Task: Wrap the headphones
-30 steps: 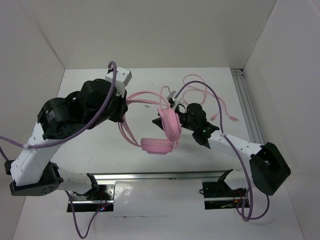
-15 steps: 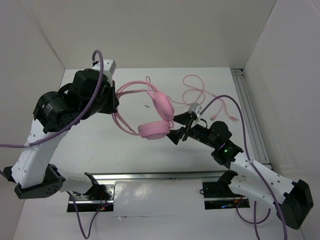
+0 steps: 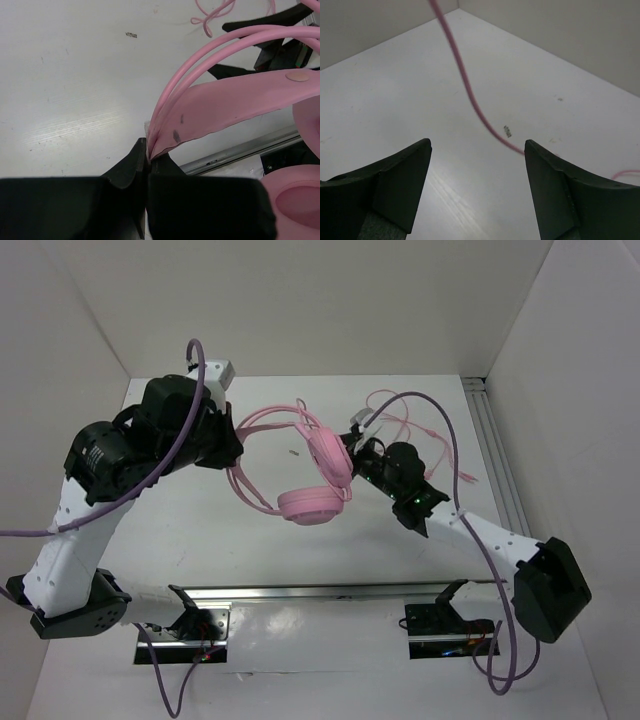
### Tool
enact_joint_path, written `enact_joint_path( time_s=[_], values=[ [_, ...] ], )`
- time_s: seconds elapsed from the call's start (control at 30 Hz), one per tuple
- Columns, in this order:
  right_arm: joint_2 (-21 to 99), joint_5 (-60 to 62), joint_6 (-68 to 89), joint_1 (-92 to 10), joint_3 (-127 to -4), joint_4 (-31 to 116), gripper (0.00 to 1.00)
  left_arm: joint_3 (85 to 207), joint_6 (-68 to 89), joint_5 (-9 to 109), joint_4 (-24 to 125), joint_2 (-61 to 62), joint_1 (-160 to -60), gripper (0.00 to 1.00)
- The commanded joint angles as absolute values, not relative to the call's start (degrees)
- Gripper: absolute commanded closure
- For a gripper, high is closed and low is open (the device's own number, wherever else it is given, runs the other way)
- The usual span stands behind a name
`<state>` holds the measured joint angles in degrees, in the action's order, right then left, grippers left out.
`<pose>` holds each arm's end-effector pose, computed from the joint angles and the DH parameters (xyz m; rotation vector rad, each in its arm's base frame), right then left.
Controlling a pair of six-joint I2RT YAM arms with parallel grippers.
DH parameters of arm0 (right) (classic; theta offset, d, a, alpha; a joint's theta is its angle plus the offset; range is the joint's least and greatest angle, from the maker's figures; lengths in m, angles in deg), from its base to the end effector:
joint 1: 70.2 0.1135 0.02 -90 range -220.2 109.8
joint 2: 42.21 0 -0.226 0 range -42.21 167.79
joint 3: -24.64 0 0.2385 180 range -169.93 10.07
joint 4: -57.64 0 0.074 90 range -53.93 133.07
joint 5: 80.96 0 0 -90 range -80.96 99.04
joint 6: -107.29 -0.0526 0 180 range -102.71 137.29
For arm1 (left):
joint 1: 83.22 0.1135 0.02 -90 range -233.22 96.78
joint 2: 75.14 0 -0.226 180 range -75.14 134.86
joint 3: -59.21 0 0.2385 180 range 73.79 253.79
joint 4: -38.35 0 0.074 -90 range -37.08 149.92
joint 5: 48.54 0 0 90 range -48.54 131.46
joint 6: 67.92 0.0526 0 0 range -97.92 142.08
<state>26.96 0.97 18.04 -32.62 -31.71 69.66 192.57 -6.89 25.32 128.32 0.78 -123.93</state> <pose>0.2319 0.1877 0.2700 -0.6361 1.4881 0.6110 0.1599 -0.1183 0.4668 0.0533 2.1418 -0.4205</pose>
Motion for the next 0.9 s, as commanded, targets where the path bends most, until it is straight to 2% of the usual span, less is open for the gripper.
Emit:
enact_joint_path(
  time_s=[0.0,0.13,0.37,0.47,0.67,0.8,0.87],
  values=[
    [30.38,3.42,20.72,-33.81,-36.52,76.11,0.18,194.73,-9.92,27.66,122.45,-0.87,-123.65,1.00],
    [39.32,2.89,21.33,-33.81,-39.85,78.40,0.18,193.58,-9.92,27.66,122.45,-1.40,-123.12,1.00],
    [51.55,-10.19,15.37,-38.99,-45.66,84.02,0.27,196.65,-9.92,29.41,122.97,-1.92,-122.59,1.00],
    [55.15,-20.28,10.09,-41.19,-47.06,88.59,0.29,199.81,-10.44,31.17,122.97,-1.92,-122.59,1.00],
    [62.45,-27.86,3.85,-42.51,-48.73,94.74,0.35,204.39,-13.25,28.89,120.70,-1.92,-122.59,1.00],
    [68.87,-32.78,-2.30,-42.51,-48.73,102.64,0.50,204.40,-14.57,26.87,116.92,-1.92,-122.59,1.00],
    [72.56,-36.30,-6.15,-42.51,-48.73,106.94,0.69,203.87,-15.27,26.34,115.07,-1.14,-122.59,1.00]
  ],
)
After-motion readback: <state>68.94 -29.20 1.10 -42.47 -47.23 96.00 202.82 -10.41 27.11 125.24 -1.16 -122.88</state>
